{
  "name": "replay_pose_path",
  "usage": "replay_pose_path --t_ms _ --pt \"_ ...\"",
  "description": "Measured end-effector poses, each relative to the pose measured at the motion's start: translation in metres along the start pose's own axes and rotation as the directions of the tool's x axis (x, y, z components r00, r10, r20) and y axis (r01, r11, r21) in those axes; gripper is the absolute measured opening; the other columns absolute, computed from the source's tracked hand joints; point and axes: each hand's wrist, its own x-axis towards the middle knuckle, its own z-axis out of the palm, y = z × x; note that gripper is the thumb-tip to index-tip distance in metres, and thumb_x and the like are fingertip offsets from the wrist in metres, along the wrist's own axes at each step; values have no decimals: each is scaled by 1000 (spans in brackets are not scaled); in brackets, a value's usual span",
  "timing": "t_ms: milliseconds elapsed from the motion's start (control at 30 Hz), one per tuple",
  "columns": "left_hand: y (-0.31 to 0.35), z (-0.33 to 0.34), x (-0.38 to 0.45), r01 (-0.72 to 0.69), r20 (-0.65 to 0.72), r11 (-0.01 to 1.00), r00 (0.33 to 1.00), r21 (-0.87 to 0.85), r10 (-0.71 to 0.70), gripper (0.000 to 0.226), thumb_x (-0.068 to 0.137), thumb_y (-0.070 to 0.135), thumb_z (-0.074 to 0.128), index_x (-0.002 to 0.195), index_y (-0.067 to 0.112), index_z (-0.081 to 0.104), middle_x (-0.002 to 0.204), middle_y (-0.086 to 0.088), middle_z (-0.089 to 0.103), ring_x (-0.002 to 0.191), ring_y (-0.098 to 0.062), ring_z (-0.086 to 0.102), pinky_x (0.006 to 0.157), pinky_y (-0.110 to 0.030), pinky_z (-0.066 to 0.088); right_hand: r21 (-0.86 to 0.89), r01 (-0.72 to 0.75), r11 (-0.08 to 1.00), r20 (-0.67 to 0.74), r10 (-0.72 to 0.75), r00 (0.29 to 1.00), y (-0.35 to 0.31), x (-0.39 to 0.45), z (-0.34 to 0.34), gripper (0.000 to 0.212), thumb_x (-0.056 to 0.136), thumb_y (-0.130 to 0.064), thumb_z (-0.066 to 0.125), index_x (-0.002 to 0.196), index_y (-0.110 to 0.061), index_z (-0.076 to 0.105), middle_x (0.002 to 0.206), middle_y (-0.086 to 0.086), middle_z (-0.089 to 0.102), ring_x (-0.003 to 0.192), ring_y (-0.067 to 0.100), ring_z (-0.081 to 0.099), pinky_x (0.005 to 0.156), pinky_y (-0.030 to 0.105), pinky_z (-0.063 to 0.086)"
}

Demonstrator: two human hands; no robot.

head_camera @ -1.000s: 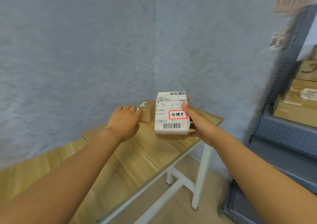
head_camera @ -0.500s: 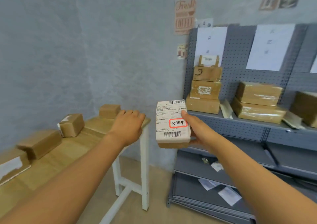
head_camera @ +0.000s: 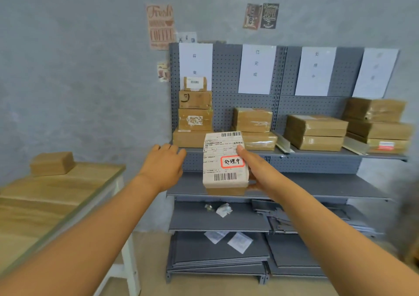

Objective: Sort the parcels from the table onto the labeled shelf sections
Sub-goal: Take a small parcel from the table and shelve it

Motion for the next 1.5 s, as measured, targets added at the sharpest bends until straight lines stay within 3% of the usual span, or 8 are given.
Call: replay_pose_path --t_ms 133,467,667,767,1033,1267,1367,1500 --pt "14 1 16 -64 -34 998 997 -29 63 26 93 31 45 115 19 53 115 -3 59 108 -25 53 88 -36 37 12 -10 1000 -72 11 997 5 -8 -13 56 89 -73 42 120 -31 62 101 -9 77 89 11 74 67 32 56" --pt "24 11 48 -209 -80 974 976 -89 203 32 93 27 45 123 18 52 117 -3 60 108 -25 54 88 -35 39 87 -23 996 -234 43 971 13 -17 -26 56 88 -73 45 122 -31 61 106 -5 76 103 20 71 92 50 55" --pt "55 24 75 -307 -89 947 950 -99 299 34 94 30 45 125 17 51 118 -5 60 109 -26 53 89 -36 39 140 -31 990 -299 72 952 34 -24 -47 48 90 -70 44 117 -34 62 104 -6 76 95 16 74 81 43 60" --pt "86 26 94 -335 -99 936 941 -112 325 35 95 31 45 127 16 49 118 -6 59 109 -26 53 89 -37 39 170 -49 984 -343 106 933 48 -27 -72 55 89 -69 46 126 -30 58 107 -5 76 101 19 72 79 43 60" --pt "205 22 167 -365 -144 921 927 -139 346 38 95 30 46 130 17 50 121 -4 60 111 -26 54 91 -39 39 114 -64 991 -406 105 908 82 -22 -198 54 89 -71 44 121 -31 62 102 -9 76 103 16 70 96 50 53" --pt "324 11 249 -331 -131 930 941 -158 313 36 95 30 46 129 19 50 123 -4 59 114 -25 53 92 -36 39 94 -89 992 -409 120 905 111 -5 -339 62 85 -75 46 124 -30 59 104 -6 76 103 18 70 87 45 56" --pt "366 10 278 -329 -151 929 940 -169 305 34 93 31 48 125 19 51 123 -3 59 115 -25 52 89 -34 38 97 -100 990 -411 131 902 123 7 -390 63 84 -76 46 125 -30 58 103 -6 76 98 18 72 72 37 57" --pt "402 19 319 -337 -148 929 937 -151 316 36 94 30 46 128 19 51 122 -2 59 115 -24 52 93 -35 38 107 -106 989 -389 140 911 144 32 -442 65 83 -77 46 125 -29 58 104 -5 76 100 19 71 76 40 57"
